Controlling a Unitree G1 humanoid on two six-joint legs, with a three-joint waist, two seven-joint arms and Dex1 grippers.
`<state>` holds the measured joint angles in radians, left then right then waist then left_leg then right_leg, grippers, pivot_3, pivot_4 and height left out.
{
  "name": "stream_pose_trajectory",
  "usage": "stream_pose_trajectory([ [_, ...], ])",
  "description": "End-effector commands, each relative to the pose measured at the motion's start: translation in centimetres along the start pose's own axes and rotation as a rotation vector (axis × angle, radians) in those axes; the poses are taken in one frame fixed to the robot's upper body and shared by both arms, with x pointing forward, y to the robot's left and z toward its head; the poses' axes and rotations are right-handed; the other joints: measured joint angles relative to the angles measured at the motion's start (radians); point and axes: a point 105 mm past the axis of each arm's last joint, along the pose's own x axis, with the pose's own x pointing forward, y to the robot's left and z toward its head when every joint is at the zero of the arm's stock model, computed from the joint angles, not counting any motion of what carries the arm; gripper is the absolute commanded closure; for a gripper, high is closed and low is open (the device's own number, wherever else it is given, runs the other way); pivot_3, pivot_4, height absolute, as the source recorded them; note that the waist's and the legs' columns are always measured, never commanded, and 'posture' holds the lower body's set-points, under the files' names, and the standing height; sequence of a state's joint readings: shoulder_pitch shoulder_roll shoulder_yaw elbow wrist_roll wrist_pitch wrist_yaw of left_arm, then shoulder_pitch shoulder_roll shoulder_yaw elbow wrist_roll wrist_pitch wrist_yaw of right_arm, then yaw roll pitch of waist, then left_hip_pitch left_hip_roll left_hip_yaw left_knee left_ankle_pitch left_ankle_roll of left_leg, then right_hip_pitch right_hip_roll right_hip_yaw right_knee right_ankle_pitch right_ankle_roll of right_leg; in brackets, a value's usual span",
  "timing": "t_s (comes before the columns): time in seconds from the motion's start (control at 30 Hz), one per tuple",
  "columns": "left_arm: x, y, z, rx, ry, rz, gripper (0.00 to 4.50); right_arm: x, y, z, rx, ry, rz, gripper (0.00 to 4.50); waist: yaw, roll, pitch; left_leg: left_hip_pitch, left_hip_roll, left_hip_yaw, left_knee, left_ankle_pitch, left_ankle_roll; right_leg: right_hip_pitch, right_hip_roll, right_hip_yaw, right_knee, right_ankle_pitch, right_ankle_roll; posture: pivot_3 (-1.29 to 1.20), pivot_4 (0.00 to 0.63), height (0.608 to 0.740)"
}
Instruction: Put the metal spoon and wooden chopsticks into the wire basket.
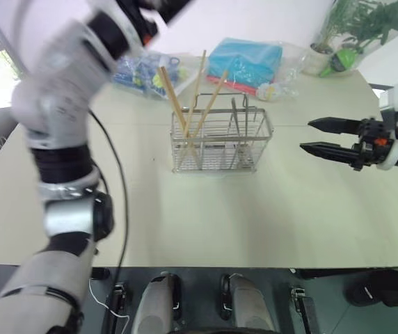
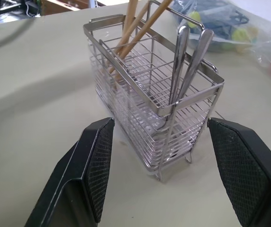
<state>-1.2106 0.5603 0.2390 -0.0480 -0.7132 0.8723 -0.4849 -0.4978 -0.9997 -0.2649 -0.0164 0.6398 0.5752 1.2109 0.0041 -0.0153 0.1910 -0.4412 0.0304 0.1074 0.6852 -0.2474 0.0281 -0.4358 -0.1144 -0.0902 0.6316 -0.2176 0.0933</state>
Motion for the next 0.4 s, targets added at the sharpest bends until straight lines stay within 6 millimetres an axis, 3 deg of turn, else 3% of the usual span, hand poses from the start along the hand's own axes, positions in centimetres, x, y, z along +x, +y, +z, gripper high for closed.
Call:
stream_pose_trajectory([
  [0.03, -3.9, -1.4, 2.0, 0.103, 0.066, -0.174, 0.05, -0.4, -0.7, 0.6, -0.039, -0.017, -0.011, 1.27, -0.007, 0.002, -0.001, 0.000, 0.000, 0.000, -0.001, 0.000, 0.000, 0.000, 0.000, 0.000, 0.000, 0.000, 0.000, 0.00, 0.150, 0.715],
  [0.07, -5.0, -1.5, 1.4, 0.139, 0.119, -0.199, 0.05, -0.4, -0.8, 0.5, -0.039, -0.017, -0.010, 1.27, -0.009, 0.002, -0.001, 0.001, 0.000, 0.000, -0.001, 0.000, 0.000, 0.000, 0.000, 0.000, 0.000, -0.001, 0.000, 0.00, 0.150, 0.715],
  [0.13, -9.0, -0.6, -2.2, 0.183, 0.345, -0.199, 0.05, -0.3, -1.2, 0.0, -0.034, -0.013, -0.014, 1.27, -0.013, 0.003, -0.001, 0.001, 0.000, 0.000, -0.001, 0.000, -0.001, 0.002, 0.000, 0.000, 0.000, -0.001, 0.000, 0.00, 0.150, 0.715],
  [0.2, -11.8, 0.1, -4.8, 0.193, 0.500, -0.178, 0.05, -0.3, -1.5, -0.4, -0.029, -0.011, -0.015, 1.27, -0.013, 0.004, -0.001, 0.003, 0.000, 0.000, 0.000, 0.000, -0.001, 0.002, -0.001, 0.000, 0.000, -0.001, 0.000, 0.00, 0.150, 0.715],
  [0.3, -14.7, 0.8, -7.5, 0.199, 0.627, -0.149, 0.05, -0.1, -1.8, -0.9, -0.023, -0.010, -0.014, 1.27, -0.012, 0.003, -0.001, 0.001, 0.000, -0.001, 0.000, 0.000, -0.001, 0.002, 0.000, 0.000, -0.001, -0.002, -0.003, 0.00, 0.150, 0.715],
  [0.4, -16.0, 1.6, -8.6, 0.189, 0.655, -0.106, 0.05, 0.0, -1.9, -1.1, -0.020, -0.010, -0.012, 1.27, -0.010, 0.003, -0.001, -0.001, 0.000, -0.001, 0.000, 0.000, -0.001, -0.001, -0.001, 0.000, -0.001, -0.002, -0.003, 0.00, 0.150, 0.715],
])
